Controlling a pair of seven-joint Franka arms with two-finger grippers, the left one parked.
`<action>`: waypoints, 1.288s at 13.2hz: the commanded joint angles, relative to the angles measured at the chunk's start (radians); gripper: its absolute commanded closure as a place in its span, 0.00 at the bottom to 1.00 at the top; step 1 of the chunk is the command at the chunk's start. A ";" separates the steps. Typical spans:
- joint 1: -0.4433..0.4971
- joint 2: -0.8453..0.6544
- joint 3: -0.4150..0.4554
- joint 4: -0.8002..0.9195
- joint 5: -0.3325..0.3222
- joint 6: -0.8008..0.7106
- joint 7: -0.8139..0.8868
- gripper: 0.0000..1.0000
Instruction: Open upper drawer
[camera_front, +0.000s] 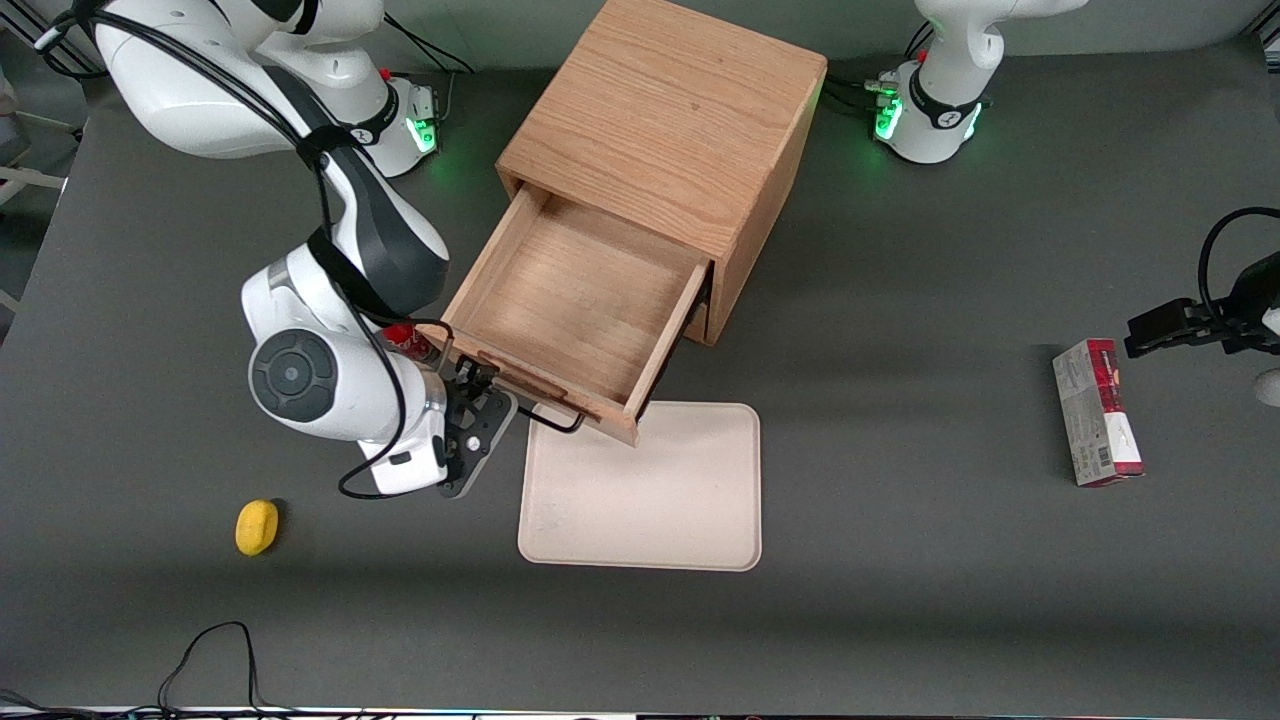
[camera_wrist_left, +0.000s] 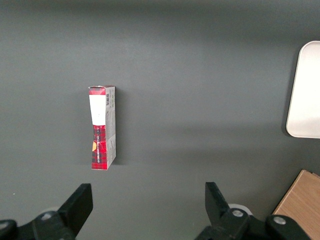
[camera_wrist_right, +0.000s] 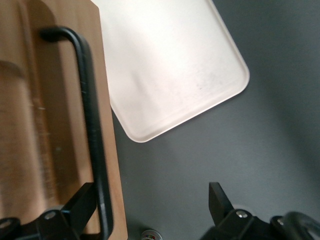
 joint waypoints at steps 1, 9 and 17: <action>0.014 -0.043 -0.012 0.037 -0.017 -0.028 -0.002 0.00; -0.012 -0.485 -0.292 -0.309 0.181 -0.111 0.477 0.00; -0.019 -0.897 -0.400 -0.693 0.172 -0.080 0.572 0.00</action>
